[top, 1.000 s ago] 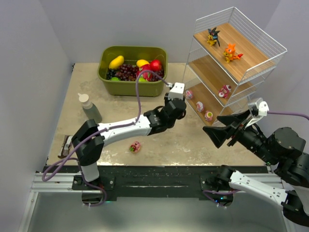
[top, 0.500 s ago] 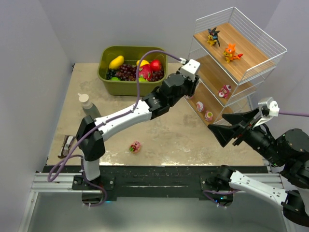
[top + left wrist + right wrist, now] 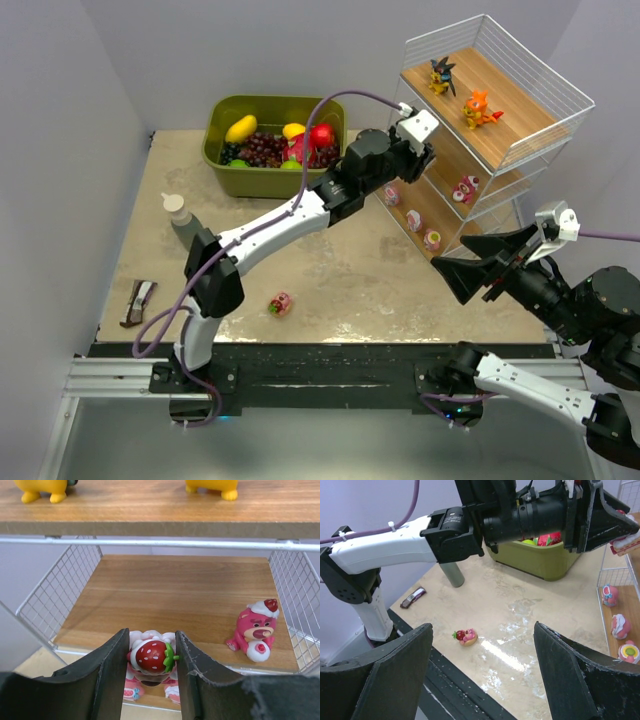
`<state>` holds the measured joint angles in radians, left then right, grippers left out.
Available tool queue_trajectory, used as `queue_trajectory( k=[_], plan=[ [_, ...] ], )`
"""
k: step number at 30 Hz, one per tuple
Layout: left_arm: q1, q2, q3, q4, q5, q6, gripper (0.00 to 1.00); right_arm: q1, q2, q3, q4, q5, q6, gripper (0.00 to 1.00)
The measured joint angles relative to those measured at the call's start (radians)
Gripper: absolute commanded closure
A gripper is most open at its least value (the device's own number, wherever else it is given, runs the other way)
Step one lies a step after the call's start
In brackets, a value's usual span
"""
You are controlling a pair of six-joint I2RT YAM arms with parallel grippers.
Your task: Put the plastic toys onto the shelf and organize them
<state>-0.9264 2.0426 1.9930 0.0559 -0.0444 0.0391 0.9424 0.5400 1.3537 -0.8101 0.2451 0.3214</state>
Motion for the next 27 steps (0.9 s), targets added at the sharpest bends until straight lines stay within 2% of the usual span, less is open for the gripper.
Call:
queue_trajectory(
  k=[7,19,27],
  plan=[
    [0.023,0.093,0.145,-0.034,0.089,0.006,1.0,0.0,0.0,0.0,0.0,0.0,0.0,0.15],
    [0.023,0.145,0.165,-0.083,0.143,-0.037,1.0,0.0,0.0,0.0,0.0,0.0,0.003,0.15],
    [0.028,0.163,0.198,-0.092,0.145,-0.059,0.89,0.0,0.0,-0.001,0.0,0.0,0.005,0.15]
  ],
)
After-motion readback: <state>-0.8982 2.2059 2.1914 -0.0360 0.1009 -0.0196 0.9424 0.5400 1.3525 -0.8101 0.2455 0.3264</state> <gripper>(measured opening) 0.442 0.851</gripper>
